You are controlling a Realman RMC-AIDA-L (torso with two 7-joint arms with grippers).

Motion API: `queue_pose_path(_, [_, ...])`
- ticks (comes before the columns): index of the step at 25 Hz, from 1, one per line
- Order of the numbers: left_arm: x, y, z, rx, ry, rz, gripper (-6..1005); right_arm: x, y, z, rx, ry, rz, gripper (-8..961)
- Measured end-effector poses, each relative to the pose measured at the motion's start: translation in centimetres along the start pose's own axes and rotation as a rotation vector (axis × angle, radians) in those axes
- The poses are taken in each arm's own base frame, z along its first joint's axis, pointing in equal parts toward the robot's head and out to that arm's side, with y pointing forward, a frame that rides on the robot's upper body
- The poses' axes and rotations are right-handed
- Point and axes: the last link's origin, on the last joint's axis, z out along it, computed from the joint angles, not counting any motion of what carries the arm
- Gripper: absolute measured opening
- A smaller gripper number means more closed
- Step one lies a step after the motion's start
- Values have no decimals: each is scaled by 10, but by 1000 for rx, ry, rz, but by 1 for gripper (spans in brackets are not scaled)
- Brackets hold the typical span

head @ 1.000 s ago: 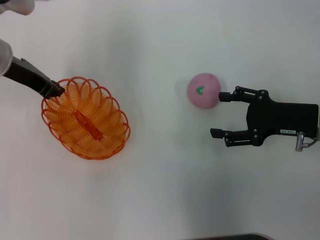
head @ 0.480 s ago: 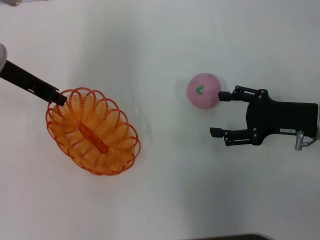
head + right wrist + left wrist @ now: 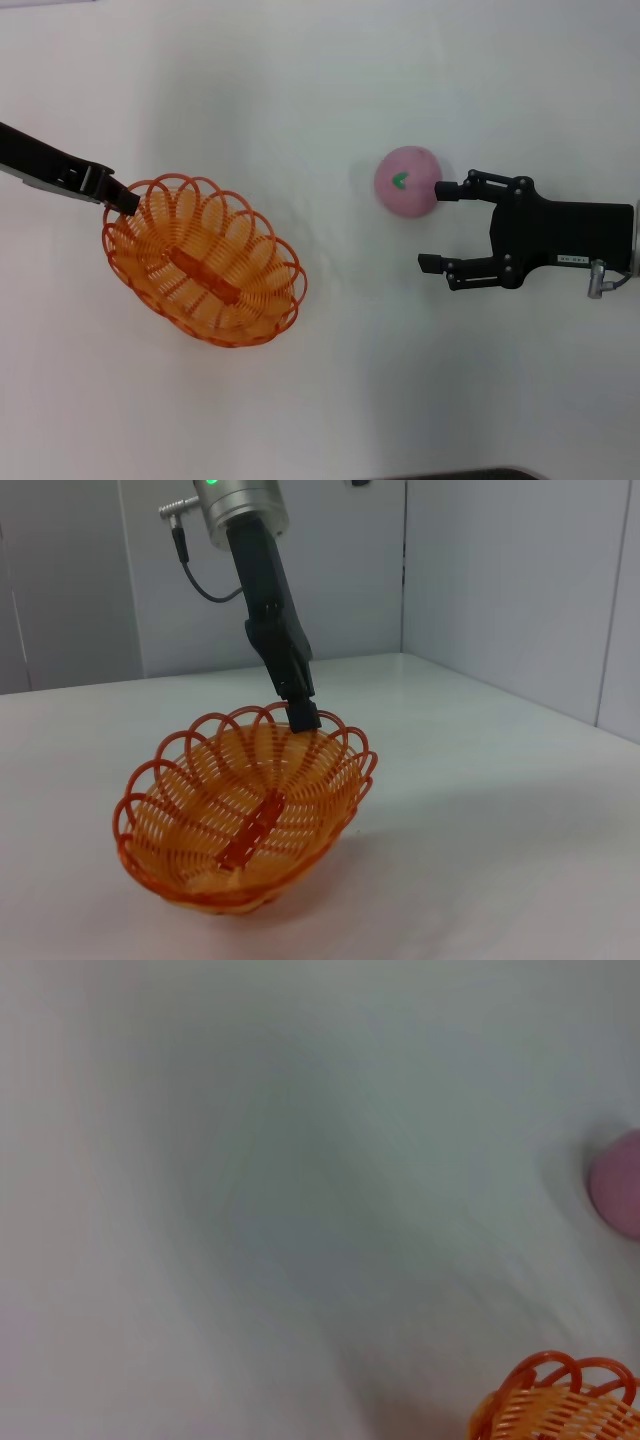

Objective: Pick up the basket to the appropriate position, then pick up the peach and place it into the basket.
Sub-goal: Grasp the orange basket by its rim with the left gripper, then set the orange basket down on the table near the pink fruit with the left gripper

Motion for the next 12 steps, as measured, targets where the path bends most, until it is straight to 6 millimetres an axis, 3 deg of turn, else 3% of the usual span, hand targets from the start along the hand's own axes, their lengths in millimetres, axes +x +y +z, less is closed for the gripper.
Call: queue_pose_path(12, [-11,-2,-2,-64,40,-125,40,-1,-1,1,-1,-1,-2,931])
